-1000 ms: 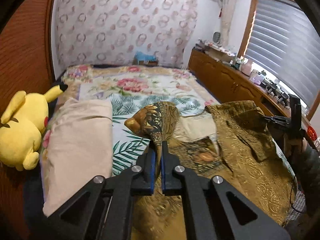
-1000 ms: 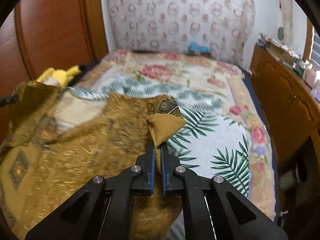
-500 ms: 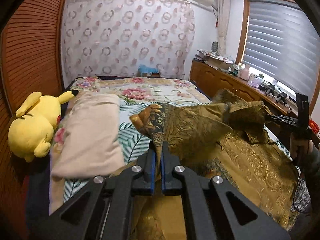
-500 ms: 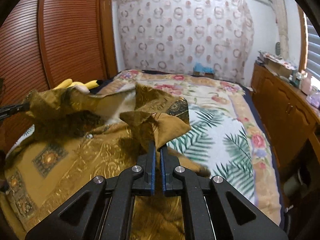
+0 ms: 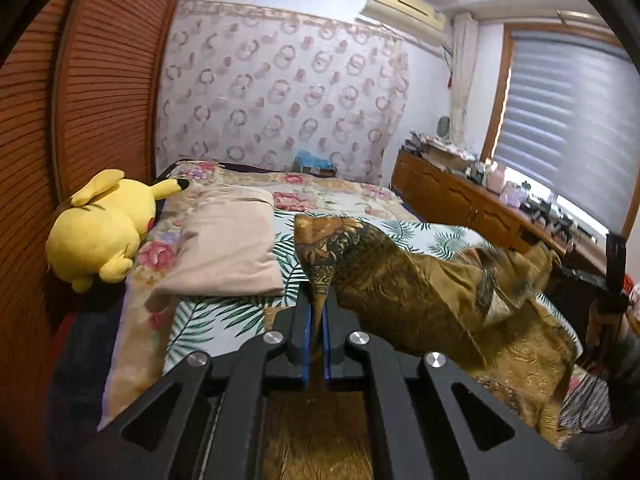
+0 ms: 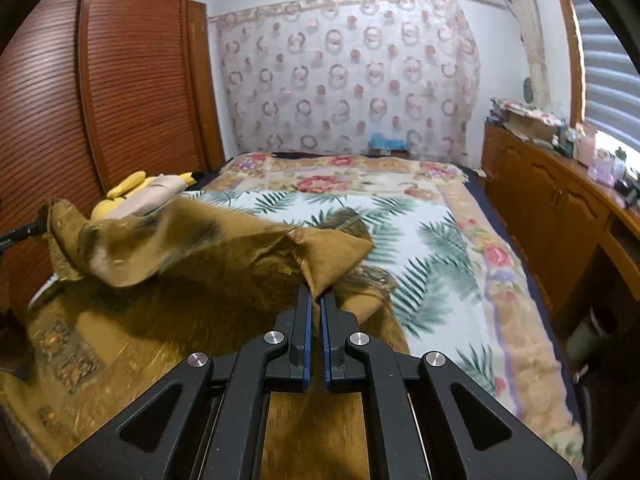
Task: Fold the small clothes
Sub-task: 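Grasp the hem with the left gripper while the right gripper grasps it, lift toward the collar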
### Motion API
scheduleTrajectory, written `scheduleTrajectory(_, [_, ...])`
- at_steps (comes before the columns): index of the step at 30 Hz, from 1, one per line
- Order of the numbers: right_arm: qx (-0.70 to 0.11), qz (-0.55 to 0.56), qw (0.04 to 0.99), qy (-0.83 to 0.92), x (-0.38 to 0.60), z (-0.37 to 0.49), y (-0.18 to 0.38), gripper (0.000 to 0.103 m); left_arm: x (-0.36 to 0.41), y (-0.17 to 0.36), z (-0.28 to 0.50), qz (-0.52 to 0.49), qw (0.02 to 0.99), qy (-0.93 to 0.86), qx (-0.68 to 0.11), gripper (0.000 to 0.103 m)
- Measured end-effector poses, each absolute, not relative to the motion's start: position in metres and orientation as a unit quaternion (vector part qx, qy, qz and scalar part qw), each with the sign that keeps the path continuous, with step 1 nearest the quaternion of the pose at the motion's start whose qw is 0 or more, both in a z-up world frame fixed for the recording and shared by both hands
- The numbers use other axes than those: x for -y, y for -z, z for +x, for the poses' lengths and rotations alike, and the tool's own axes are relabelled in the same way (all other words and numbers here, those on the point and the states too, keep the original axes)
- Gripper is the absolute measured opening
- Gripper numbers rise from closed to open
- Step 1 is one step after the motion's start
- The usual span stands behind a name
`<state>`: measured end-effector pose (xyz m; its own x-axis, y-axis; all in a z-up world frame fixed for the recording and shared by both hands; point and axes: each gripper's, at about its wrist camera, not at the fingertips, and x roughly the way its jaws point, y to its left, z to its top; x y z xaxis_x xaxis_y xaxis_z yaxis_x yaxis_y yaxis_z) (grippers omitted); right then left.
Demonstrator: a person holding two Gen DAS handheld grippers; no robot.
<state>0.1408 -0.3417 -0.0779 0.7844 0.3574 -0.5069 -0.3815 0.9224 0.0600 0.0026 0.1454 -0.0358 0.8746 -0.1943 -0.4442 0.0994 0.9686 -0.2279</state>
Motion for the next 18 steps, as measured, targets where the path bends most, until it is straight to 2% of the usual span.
scheduleTrajectory(8, [-0.288,-0.037,0.937,-0.192,0.367,0.096,0.083,0.001,-0.134,0.037,-0.029,-0.072,0.963,0.076,-0.247,0.002])
scheduleTrajectory(13, [-0.319,-0.057,0.926,-0.192,0.372,0.078,0.094,0.001,-0.127,0.044,-0.036,-0.05,0.959,0.07,-0.272,0.011])
scheduleTrajectory(17, [-0.337,-0.072,0.92,-0.186,0.372,0.076,0.103,0.004,-0.135,0.04,-0.044,-0.043,0.959,0.066,-0.272,0.021])
scheduleTrajectory(18, [-0.338,-0.074,0.919,-0.187,0.372,0.075,0.104,0.005,-0.139,0.037,-0.047,-0.045,0.961,0.062,-0.267,0.026])
